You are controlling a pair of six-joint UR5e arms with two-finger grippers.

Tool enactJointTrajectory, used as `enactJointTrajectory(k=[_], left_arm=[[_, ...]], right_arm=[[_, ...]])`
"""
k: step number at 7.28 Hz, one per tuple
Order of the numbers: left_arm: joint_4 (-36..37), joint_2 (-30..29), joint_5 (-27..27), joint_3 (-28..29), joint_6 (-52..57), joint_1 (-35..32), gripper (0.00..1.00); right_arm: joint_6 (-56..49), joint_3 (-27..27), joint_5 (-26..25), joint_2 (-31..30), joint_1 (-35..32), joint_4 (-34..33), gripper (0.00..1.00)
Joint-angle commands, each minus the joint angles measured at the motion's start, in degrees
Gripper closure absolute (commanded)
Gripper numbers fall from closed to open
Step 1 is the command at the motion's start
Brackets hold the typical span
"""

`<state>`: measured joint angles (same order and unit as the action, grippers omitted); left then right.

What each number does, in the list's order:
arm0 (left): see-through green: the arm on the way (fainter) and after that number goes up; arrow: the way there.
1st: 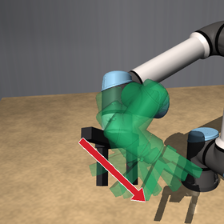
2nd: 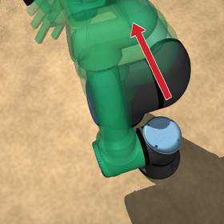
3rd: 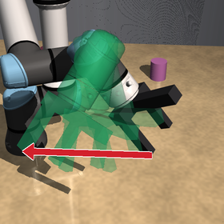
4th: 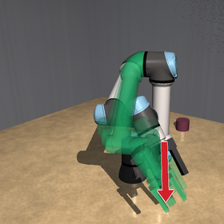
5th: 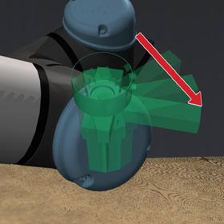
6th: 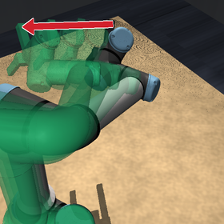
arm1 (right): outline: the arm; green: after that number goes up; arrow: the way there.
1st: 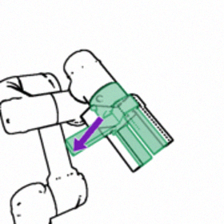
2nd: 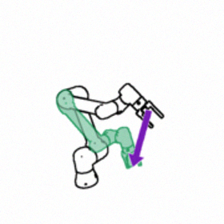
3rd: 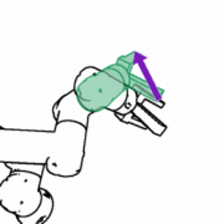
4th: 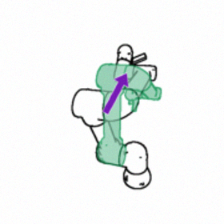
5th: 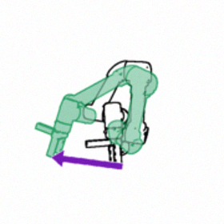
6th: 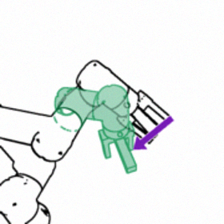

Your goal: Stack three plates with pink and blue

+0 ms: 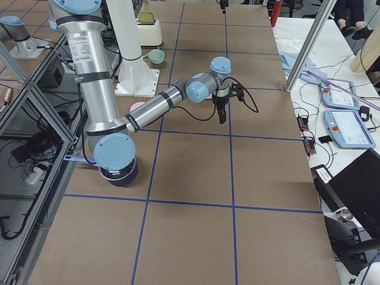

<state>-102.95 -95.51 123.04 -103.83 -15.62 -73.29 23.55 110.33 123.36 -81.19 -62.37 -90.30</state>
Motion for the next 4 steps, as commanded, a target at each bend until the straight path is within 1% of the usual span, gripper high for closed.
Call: enactJointTrajectory(k=[1,2,3,4], left_arm=[[1.70,0.67,0.09,5.37,14.51,-8.49,0.00],[1.53,2.59,0.00,7.05,24.31,-12.71,0.00],[1.09,4.61,0.18,7.06,28.67,-14.75,0.00],[0.30,4.63,0.09,7.58,28.89,-14.60,0.00]], right_arm=[[-27.49,-1.07,0.12,-3.44,-12.37,-10.99,0.00],[-34.11,-1.34,0.13,-5.71,-15.65,-12.08,0.00],[-35.22,-1.08,1.78,-8.95,-16.99,-11.65,0.00],[-35.06,-2.65,4.58,-9.51,-16.91,-11.21,0.00]])
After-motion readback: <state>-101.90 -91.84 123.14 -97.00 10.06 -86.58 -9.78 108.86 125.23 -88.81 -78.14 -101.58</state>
